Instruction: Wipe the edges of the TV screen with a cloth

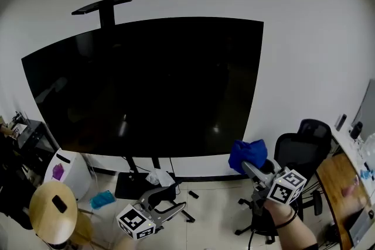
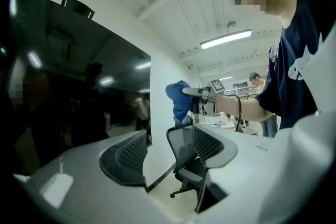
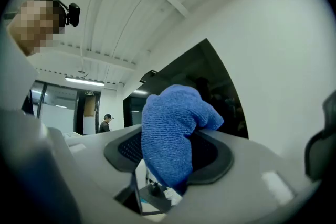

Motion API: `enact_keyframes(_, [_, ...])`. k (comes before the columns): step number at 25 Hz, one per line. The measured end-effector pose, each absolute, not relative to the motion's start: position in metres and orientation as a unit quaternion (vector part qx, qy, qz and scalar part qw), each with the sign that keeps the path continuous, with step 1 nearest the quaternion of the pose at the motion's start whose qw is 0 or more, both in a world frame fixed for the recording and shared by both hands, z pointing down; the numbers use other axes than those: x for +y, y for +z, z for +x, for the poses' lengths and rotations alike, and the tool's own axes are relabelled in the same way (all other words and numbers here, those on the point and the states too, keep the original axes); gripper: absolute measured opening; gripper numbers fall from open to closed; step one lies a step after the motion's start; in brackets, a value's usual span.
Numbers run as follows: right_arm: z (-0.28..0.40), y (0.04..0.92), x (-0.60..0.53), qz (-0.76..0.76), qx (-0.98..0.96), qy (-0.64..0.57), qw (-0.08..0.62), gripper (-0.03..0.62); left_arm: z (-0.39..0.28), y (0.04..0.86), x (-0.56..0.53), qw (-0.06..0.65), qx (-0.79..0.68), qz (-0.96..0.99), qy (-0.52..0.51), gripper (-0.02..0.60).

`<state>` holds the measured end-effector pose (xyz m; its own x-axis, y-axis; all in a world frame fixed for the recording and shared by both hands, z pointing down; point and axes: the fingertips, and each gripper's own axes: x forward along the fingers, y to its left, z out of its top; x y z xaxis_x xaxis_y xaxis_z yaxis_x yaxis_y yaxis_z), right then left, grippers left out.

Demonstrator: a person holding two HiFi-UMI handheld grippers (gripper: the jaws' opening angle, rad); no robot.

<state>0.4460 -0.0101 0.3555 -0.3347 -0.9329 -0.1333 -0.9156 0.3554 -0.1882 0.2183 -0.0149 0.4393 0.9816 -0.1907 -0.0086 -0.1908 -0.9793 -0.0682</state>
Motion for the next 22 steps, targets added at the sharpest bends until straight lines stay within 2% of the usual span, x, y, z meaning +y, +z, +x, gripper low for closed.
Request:
enact_keyframes(12, [0.588, 0.128, -0.111, -0.588, 0.79, 0.145, 0.09, 0.225, 0.328, 0.303, -0.089, 0.147, 0.096, -0.982, 0.069, 0.264])
enact_keyframes(22, [0.671, 0.007, -0.176, -0.602, 0.771, 0.167, 0.126, 0.225, 0.406, 0.218, -0.125, 0.223, 0.087, -0.968, 0.076, 0.264])
